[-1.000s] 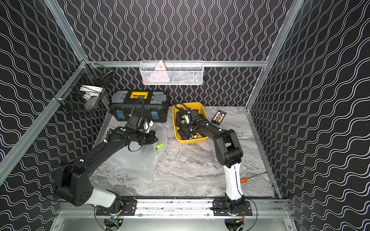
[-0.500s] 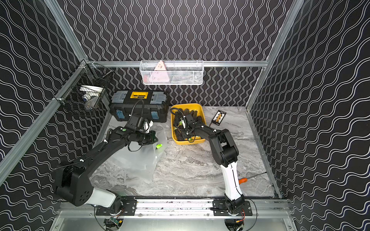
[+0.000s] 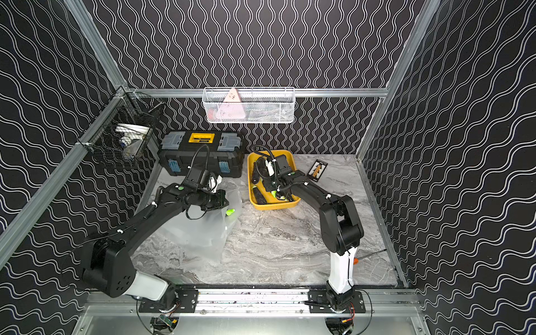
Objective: Place the eggplant in a zip-top bag and seal the zipper
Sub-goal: Pick up the eggplant from the basket, then place the eggplant in the zipper food storage bag.
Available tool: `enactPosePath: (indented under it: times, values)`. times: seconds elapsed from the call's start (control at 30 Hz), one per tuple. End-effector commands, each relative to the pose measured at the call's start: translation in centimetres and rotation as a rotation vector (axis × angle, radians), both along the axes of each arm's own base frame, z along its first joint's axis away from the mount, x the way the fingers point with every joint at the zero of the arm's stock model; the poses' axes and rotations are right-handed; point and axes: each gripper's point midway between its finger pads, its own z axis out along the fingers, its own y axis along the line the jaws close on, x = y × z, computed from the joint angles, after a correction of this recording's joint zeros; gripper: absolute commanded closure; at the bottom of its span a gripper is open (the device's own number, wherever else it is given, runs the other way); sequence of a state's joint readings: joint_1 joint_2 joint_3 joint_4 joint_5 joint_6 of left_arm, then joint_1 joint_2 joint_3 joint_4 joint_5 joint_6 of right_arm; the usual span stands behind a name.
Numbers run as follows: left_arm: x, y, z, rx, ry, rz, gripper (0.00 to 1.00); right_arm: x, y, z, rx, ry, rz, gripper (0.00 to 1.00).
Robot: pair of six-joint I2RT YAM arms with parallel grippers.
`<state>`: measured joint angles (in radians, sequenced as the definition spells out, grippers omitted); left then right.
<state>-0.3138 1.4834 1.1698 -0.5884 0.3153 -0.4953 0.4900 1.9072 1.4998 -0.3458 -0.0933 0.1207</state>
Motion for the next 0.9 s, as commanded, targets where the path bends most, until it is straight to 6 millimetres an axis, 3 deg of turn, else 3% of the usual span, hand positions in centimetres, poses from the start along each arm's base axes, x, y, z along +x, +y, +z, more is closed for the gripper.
enactPosePath:
  times: [0.0,0.17,0.37,0.53,0.7,0.87]
  values:
    - [0.9,-0.1,0.5,0.0,-0.034,0.003,1.0,-3.3,2.2,2.7,0.187,0.088,0.054,0.59]
    - [1.3,-0.4,0.3,-0.005,-0.033,0.0,1.0,-10.0,5.7,6.0,0.375,0.161,0.176,0.6]
    - [1.0,-1.3,0.5,0.016,-0.053,-0.035,1.0,-15.0,8.8,4.7,0.333,0.267,0.285,0.61]
    - [0.5,-1.2,0.9,0.025,-0.064,-0.031,1.0,-16.0,8.6,2.0,0.285,0.359,0.251,0.62]
    - [0.1,-0.9,0.9,0.036,-0.064,-0.026,1.0,-16.6,8.0,0.6,0.251,0.402,0.232,0.62]
    - [-0.9,-2.6,1.1,0.058,-0.078,-0.106,1.0,-16.7,9.1,-0.1,0.224,0.45,0.234,0.62]
